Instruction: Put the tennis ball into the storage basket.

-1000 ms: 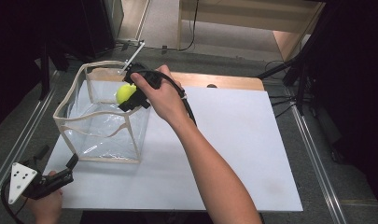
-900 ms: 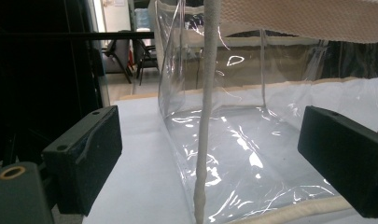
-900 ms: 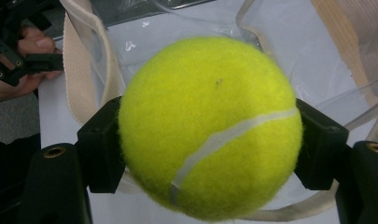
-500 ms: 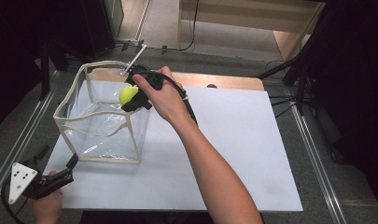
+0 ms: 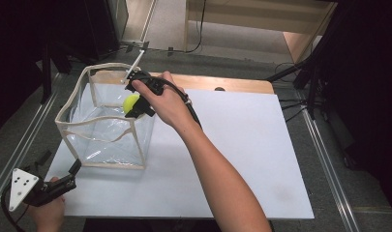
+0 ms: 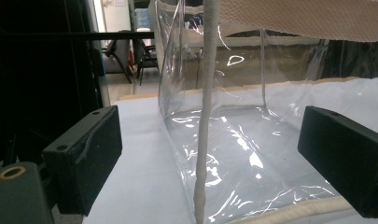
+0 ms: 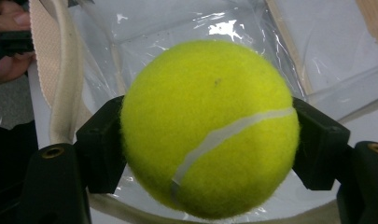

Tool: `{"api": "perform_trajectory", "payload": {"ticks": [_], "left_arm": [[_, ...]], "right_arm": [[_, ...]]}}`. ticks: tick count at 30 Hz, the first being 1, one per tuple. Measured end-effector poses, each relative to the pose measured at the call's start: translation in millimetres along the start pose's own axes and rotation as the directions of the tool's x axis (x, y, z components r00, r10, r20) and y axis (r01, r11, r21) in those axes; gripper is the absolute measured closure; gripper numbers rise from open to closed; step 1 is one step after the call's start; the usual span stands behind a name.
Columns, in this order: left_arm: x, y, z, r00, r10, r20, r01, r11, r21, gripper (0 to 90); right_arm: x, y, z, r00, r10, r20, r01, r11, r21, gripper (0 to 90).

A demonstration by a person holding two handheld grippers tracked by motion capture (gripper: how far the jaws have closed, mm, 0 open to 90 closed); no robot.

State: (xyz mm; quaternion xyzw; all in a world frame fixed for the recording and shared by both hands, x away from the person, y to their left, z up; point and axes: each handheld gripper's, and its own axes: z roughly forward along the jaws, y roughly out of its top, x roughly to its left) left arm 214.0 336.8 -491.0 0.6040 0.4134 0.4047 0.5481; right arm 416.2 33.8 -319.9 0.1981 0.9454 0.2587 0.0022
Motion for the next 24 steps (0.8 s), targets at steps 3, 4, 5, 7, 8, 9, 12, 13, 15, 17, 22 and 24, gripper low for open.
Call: {"api": "perform_trajectory", "payload": {"ticks": [3,4,5,7,8,9,12,13,15,17,22,24], "left_arm": [[0.0,0.0,0.1,1.0,0.0,0.0,0.0,1.0,0.0,6.8],[-0.1,0.0,0.2,1.0,0.0,-0.001,0.0,1.0,0.0,6.8],[-0.1,0.0,0.1,1.0,0.0,0.0,0.0,1.0,0.0,6.8],[0.0,0.0,0.1,1.0,0.0,0.0,0.0,1.0,0.0,6.8],[0.0,0.0,0.1,1.0,0.0,0.0,0.0,1.0,0.0,6.8],[0.0,0.0,0.1,1.0,0.0,-0.001,0.0,1.0,0.0,6.7],[-0.1,0.0,0.1,1.0,0.001,-0.001,-0.001,1.0,0.0,6.8],[-0.1,0.0,0.2,1.0,0.001,0.0,-0.001,1.0,0.0,6.8],[-0.3,0.0,0.2,1.0,0.0,0.0,0.0,1.0,0.0,6.8],[-0.5,-0.1,0.2,1.0,-0.001,-0.001,0.001,1.0,0.0,6.8],[-0.5,0.0,0.2,1.0,0.002,-0.001,-0.002,1.0,0.002,6.8],[-0.4,0.0,0.3,1.0,0.004,0.0,-0.004,1.0,0.003,6.8]], "right_arm": [[0.4,0.6,0.2,1.0,0.002,0.0,-0.002,1.0,-0.001,22.9],[0.3,0.5,0.2,1.0,0.003,-0.001,-0.003,1.0,-0.001,22.9],[0.2,0.5,0.1,1.0,0.003,0.002,-0.003,1.0,0.0,22.9],[0.5,0.1,-0.3,1.0,0.008,0.006,-0.008,1.0,0.0,22.8],[-0.2,-0.1,-0.3,1.0,-0.001,0.01,0.001,1.0,-0.004,22.7],[0.3,-0.4,-0.8,0.9999,0.006,0.016,-0.006,1.0,0.0,22.4],[2.1,-1.1,-2.1,0.9988,0.004,0.048,-0.003,1.0,-0.011,18.7],[3.1,-1.2,-3.1,0.9982,0.006,0.059,-0.005,1.0,-0.019,18.7],[4.7,-1.7,-6.1,0.9959,0.015,0.089,-0.013,1.0,-0.025,15.4],[4.4,-3.3,-10.0,0.9978,0.018,0.065,-0.015,0.999,-0.045,14.7],[4.8,-9.8,-19.4,0.9965,0.035,0.076,-0.028,0.996,-0.085,14.7],[4.7,-13.3,-22.5,0.9958,0.044,0.08,-0.036,0.995,-0.098,14.7]]}}
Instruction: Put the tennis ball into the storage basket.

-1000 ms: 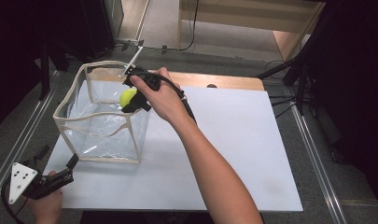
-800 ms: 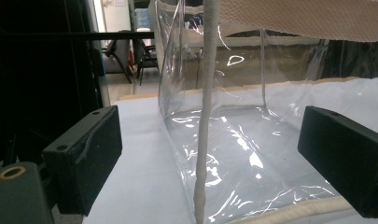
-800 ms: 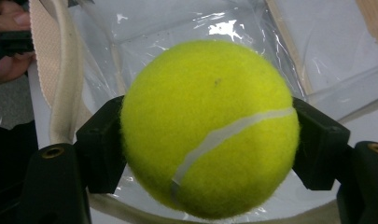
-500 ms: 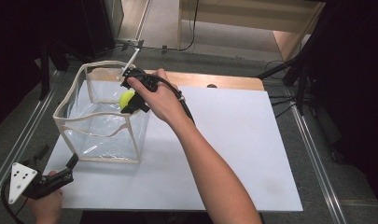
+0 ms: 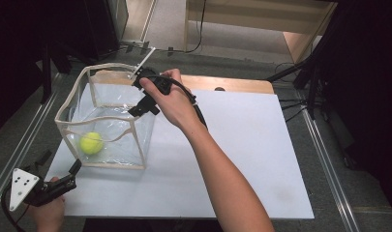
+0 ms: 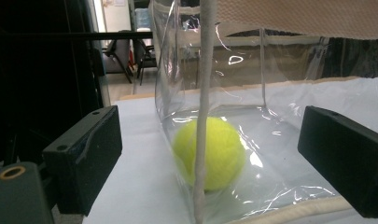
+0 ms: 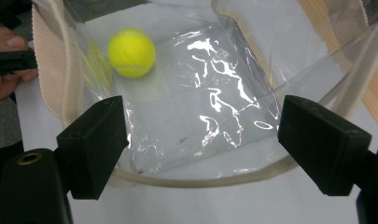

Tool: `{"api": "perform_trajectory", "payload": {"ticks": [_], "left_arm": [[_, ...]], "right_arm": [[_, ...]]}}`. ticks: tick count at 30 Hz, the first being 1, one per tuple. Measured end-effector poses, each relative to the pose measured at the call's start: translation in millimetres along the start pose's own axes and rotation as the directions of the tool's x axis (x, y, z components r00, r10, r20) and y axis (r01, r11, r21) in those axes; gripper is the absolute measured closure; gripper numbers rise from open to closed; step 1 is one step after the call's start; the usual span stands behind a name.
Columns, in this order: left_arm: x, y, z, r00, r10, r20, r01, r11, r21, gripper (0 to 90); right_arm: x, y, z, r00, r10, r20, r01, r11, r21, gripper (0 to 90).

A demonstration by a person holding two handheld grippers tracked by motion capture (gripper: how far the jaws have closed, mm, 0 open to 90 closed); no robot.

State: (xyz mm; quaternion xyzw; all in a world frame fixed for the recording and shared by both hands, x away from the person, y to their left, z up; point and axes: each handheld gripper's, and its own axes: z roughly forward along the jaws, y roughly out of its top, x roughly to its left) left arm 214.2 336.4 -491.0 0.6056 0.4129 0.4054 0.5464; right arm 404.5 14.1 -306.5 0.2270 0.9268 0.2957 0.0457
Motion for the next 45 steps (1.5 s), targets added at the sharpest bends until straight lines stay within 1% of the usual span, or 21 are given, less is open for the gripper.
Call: {"api": "perform_trajectory", "payload": {"ticks": [3,6,11,14,15,17,18,20,24,25,26,27,29,31,32,36,37,39,40,41,45], "left_arm": [[-0.1,0.1,-0.2,1.0,0.003,-0.002,-0.003,1.0,0.004,6.8],[-0.2,0.0,-0.1,1.0,0.004,0.0,-0.004,1.0,0.004,6.8],[-0.4,0.0,0.0,1.0,0.004,-0.002,-0.004,1.0,0.004,6.8],[-0.4,0.0,0.0,1.0,0.005,-0.001,-0.005,1.0,0.004,6.8],[-0.4,0.0,0.0,1.0,0.005,-0.001,-0.005,1.0,0.004,6.8],[-0.2,0.0,0.0,1.0,0.006,0.0,-0.006,1.0,0.004,6.8],[-0.3,0.0,0.1,1.0,0.005,-0.002,-0.005,1.0,0.004,6.8],[-0.3,0.0,0.1,1.0,0.005,-0.002,-0.005,1.0,0.004,6.8],[-0.2,0.0,-0.1,1.0,0.004,0.0,-0.004,1.0,0.004,6.8],[-0.2,0.0,-0.1,1.0,0.004,0.0,-0.004,1.0,0.004,6.8],[-0.2,0.0,0.0,1.0,0.005,0.0,-0.005,1.0,0.004,6.8],[-0.2,0.0,0.0,1.0,0.005,-0.001,-0.005,1.0,0.004,6.8],[-0.3,0.0,0.0,1.0,0.005,-0.002,-0.005,1.0,0.004,6.8],[-0.3,0.0,0.1,1.0,0.005,-0.002,-0.005,1.0,0.004,6.8],[-0.3,0.0,0.1,1.0,0.005,-0.002,-0.005,1.0,0.004,6.7],[-0.3,0.0,0.1,1.0,0.006,-0.002,-0.006,1.0,0.003,6.8],[-0.3,0.0,0.1,1.0,0.006,-0.002,-0.006,1.0,0.004,6.8],[-0.3,0.0,0.1,1.0,0.008,-0.002,-0.008,1.0,0.005,6.8],[-0.2,-0.1,0.0,1.0,0.009,-0.003,-0.009,0.9999,0.005,6.8],[-0.2,0.0,0.0,1.0,0.009,-0.002,-0.009,0.9999,0.006,6.8],[-0.3,0.0,0.1,1.0,0.008,-0.002,-0.008,1.0,0.006,6.7]], "right_arm": [[-0.9,-4.8,-5.3,1.0,0.009,0.001,-0.009,1.0,-0.021,14.7],[-1.6,-9.0,-10.2,1.0,0.008,0.006,-0.007,0.999,-0.043,14.7],[-1.1,-14.8,-17.7,0.9998,0.019,0.006,-0.019,0.998,-0.066,14.7],[-0.9,-17.8,-21.8,0.9999,0.014,0.003,-0.014,0.997,-0.077,14.6],[-1.2,-18.8,-22.5,1.0,0.004,-0.002,-0.004,0.997,-0.081,10.1],[-0.6,-20.9,-23.3,0.9998,0.01,-0.015,-0.011,0.997,-0.077,9.1],[-0.7,-22.1,-23.5,0.9999,0.004,-0.013,-0.005,0.997,-0.073,9.1],[-0.9,-24.6,-22.6,0.9999,0.003,-0.012,-0.003,0.997,-0.073,9.1],[-1.6,-30.7,-20.6,0.9997,0.021,-0.012,-0.022,0.997,-0.072,9.1],[-2.5,-31.7,-20.0,0.9998,0.014,-0.011,-0.015,0.997,-0.076,9.1],[-2.2,-33.2,-19.7,0.9996,0.024,-0.011,-0.025,0.997,-0.069,9.1],[-3.0,-34.5,-18.4,0.9998,0.017,-0.014,-0.018,0.997,-0.076,9.1],[-2.5,-37.4,-16.7,0.9996,0.026,-0.014,-0.027,0.997,-0.067,9.1],[-2.9,-40.1,-14.3,0.9998,0.016,-0.014,-0.016,0.998,-0.066,9.1],[-2.2,-42.1,-13.6,0.9996,0.025,-0.012,-0.026,0.998,-0.063,9.1],[-1.3,-47.9,-8.9,0.9997,0.019,-0.014,-0.02,0.998,-0.067,9.1],[-0.5,-49.6,-8.1,0.9996,0.024,-0.013,-0.025,0.998,-0.051,9.0],[-0.1,-52.8,-4.4,0.9997,0.022,-0.011,-0.022,0.998,-0.057,9.1],[0.7,-54.4,-3.7,0.9996,0.028,-0.007,-0.028,0.999,-0.046,9.0],[1.0,-56.0,-1.9,0.9996,0.029,-0.009,-0.029,0.998,-0.054,9.0],[3.0,-63.0,3.4,0.9996,0.028,-0.005,-0.028,0.998,-0.053,9.0]]}}
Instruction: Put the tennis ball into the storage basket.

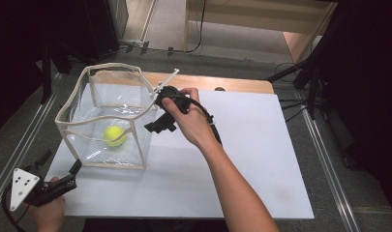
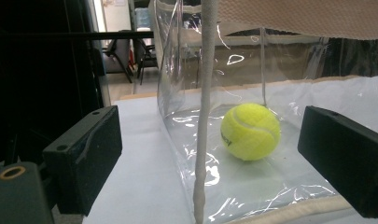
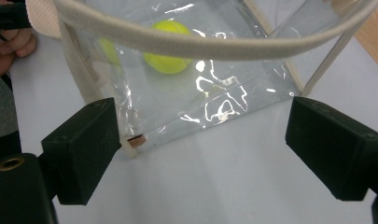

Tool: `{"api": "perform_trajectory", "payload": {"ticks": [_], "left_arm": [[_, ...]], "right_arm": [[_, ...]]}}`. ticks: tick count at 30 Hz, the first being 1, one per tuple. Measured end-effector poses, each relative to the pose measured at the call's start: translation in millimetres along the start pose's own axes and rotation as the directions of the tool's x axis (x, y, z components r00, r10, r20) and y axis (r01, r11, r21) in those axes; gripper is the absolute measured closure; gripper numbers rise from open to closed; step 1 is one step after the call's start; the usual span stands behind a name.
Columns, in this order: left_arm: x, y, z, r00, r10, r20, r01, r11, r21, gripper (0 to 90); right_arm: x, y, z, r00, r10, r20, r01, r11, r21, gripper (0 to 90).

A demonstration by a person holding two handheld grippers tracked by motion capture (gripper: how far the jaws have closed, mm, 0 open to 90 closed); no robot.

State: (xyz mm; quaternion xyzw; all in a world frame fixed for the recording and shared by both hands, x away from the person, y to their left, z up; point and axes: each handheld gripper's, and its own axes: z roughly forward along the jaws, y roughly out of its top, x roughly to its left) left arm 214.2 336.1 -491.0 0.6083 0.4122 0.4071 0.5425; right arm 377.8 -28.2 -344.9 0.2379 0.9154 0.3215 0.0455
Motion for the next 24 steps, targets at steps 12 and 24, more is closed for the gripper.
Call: {"api": "perform_trajectory", "payload": {"ticks": [12,24], "left_arm": [[-0.2,0.0,-0.1,1.0,0.002,-0.001,-0.002,1.0,0.001,6.7],[-0.6,0.1,-0.3,1.0,0.004,-0.001,-0.004,1.0,0.004,6.8]], "right_arm": [[5.1,-24.6,7.9,0.9996,0.015,0.025,-0.014,0.999,-0.053,9.0],[5.1,-51.5,11.0,0.9987,0.037,0.036,-0.034,0.996,-0.085,9.1]]}}
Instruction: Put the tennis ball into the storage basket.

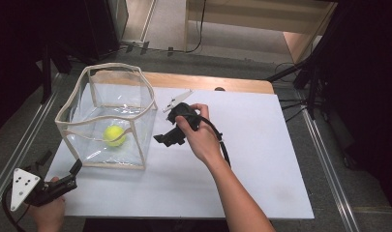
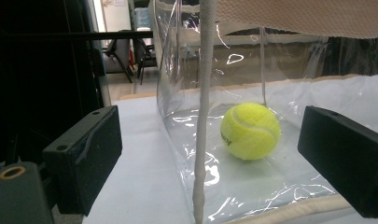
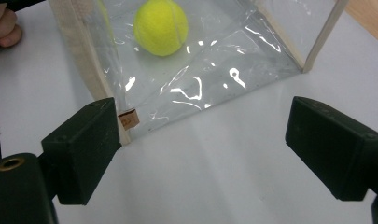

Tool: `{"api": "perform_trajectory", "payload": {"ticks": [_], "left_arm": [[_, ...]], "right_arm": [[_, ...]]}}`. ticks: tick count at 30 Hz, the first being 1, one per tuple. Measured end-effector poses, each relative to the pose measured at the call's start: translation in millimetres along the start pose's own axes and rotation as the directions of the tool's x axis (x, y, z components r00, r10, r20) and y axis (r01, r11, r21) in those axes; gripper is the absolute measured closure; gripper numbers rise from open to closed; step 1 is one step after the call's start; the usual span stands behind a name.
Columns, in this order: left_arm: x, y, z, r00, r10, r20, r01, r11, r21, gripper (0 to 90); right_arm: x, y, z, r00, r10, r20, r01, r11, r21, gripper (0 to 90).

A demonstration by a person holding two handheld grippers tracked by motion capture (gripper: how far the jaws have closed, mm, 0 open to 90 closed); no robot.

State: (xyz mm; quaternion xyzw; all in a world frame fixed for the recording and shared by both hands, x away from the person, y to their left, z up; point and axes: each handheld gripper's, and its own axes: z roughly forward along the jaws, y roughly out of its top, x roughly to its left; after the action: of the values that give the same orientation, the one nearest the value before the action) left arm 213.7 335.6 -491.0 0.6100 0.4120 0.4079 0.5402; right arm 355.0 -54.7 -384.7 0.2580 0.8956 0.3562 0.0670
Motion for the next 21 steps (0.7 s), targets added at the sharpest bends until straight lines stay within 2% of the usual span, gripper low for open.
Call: {"api": "perform_trajectory", "payload": {"ticks": [15,21], "left_arm": [[-0.3,-0.1,0.0,1.0,-0.001,0.001,0.001,1.0,0.0,6.8],[-0.3,-0.1,0.1,1.0,0.001,0.002,-0.001,1.0,-0.001,6.8]], "right_arm": [[-4.6,-35.8,-8.0,0.9993,0.024,0.029,-0.022,0.998,-0.066,9.1],[-7.1,-50.8,-10.6,0.9979,0.055,0.033,-0.052,0.995,-0.083,9.1]]}}
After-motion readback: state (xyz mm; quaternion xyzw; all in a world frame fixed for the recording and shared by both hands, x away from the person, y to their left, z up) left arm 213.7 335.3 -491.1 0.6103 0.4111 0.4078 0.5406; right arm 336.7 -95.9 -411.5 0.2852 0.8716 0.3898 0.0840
